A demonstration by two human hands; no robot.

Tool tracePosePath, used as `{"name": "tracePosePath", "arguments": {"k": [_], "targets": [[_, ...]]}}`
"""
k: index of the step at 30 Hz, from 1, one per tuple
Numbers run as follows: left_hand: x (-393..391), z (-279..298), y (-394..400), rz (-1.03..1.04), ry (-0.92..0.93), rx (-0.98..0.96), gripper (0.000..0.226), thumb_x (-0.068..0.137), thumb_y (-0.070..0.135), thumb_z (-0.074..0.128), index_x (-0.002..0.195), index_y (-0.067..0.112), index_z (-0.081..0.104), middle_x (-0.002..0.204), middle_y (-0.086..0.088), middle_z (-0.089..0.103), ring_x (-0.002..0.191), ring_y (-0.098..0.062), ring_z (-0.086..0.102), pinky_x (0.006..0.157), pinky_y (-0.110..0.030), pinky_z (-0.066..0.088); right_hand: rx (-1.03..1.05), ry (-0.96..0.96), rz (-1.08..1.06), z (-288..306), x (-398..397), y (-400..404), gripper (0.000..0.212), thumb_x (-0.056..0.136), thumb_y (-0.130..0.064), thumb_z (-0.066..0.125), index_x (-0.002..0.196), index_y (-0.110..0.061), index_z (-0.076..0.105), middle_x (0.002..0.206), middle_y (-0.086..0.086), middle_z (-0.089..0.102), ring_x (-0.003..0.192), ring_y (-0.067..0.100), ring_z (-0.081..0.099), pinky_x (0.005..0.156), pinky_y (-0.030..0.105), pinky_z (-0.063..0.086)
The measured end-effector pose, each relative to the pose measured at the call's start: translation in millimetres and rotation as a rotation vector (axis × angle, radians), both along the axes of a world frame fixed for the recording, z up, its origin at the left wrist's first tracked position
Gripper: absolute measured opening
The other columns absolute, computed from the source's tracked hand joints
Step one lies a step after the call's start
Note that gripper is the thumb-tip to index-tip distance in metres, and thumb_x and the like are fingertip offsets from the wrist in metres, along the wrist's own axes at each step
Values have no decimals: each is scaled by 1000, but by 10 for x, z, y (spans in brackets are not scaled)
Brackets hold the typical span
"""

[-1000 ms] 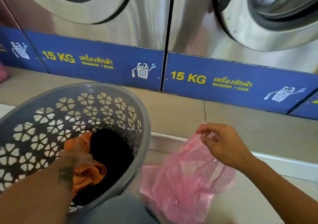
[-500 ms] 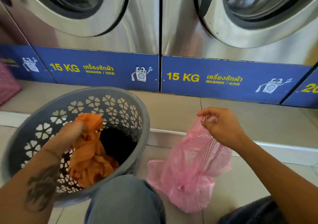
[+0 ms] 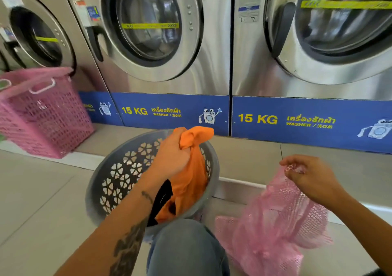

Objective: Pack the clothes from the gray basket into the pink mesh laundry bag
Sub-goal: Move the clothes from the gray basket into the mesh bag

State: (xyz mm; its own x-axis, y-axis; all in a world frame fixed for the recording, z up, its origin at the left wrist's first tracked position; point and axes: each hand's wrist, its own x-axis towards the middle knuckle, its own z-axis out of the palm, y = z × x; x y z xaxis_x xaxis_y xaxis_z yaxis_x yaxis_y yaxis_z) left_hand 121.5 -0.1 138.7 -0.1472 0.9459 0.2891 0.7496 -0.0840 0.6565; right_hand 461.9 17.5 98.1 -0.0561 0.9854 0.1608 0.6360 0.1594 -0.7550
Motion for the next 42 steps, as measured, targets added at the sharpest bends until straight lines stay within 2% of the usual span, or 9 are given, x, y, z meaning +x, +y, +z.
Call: {"name": "tracePosePath", "arguments": {"k": [5, 8, 12, 22, 31, 35, 37, 40, 42], "targets": [[259, -297, 28, -31, 16, -118, 16, 89, 20, 52, 100, 31, 58, 99, 9, 61, 100, -20, 60, 80, -31, 43, -4, -10, -3, -10, 104, -8, 28, 81, 3, 70, 89, -24, 73, 83, -4, 71, 63, 0, 60, 58, 3, 41], [277, -415, -26, -86, -187, -447, 69, 85, 18, 73, 142, 32, 39, 123, 5, 52, 107, -17, 55, 79, -25, 41, 1, -26, -11, -19, 166, 4, 28, 81, 2, 70, 90, -24, 74, 90, -3, 72, 76, 5, 63, 62, 1, 40], [202, -584, 9, -109, -244, -550, 100, 78, 13, 81, 153, 37, 20, 139, 0, 43, 112, -18, 53, 87, -26, 40, -25, -19, -7, -45, 161, 34, 27, 82, 1, 70, 89, -26, 73, 86, -5, 72, 69, 8, 65, 57, 4, 43], [-263, -780, 66, 265, 119, -406, 95, 71, 15, 66, 151, 35, 21, 125, -18, 58, 104, -40, 61, 80, -40, 51, -10, -20, 71, -103, -18, 66, 29, 82, 2, 69, 90, -26, 72, 82, -10, 69, 64, -5, 62, 61, 1, 41], [-771, -1404, 16, 84, 596, -1064, 103, 56, 64, 61, 145, 45, 12, 161, -11, 7, 134, -58, 21, 111, -69, 25, -65, -141, 94, -59, -96, -40, 33, 81, 1, 72, 90, -32, 71, 86, -10, 71, 73, -3, 65, 68, 11, 44], [-897, -1509, 12, 109, 683, -1201, 120, 73, 51, 73, 155, 37, -14, 164, -16, -12, 146, -46, 20, 111, -52, 39, -85, -174, 108, -81, -220, -6, 39, 79, -1, 76, 87, -39, 69, 91, -7, 74, 77, 5, 65, 78, 28, 42], [-956, -1545, 121, 39, 693, -1235, 123, 69, 53, 76, 157, 33, -8, 165, -16, -2, 147, -42, 21, 110, -49, 41, -87, -190, 133, -94, -305, 45, 42, 78, -1, 76, 85, -42, 68, 89, -10, 73, 78, 0, 64, 77, 27, 42], [-996, -1574, 340, 15, 708, -1215, 85, 97, 40, 57, 160, 24, 1, 164, -18, 9, 148, -39, 23, 115, -47, 32, -95, -206, 179, -125, -428, 116, 42, 77, 0, 77, 86, -41, 68, 85, -22, 70, 83, -20, 58, 70, 17, 41], [-949, -1546, 476, -25, 726, -1319, 107, 90, 47, 66, 157, 27, -16, 166, -17, 2, 149, -40, 19, 116, -48, 30, -106, -218, 202, -160, -488, 163, 44, 77, 0, 77, 86, -42, 68, 83, -28, 70, 83, -18, 59, 70, 9, 40]]}}
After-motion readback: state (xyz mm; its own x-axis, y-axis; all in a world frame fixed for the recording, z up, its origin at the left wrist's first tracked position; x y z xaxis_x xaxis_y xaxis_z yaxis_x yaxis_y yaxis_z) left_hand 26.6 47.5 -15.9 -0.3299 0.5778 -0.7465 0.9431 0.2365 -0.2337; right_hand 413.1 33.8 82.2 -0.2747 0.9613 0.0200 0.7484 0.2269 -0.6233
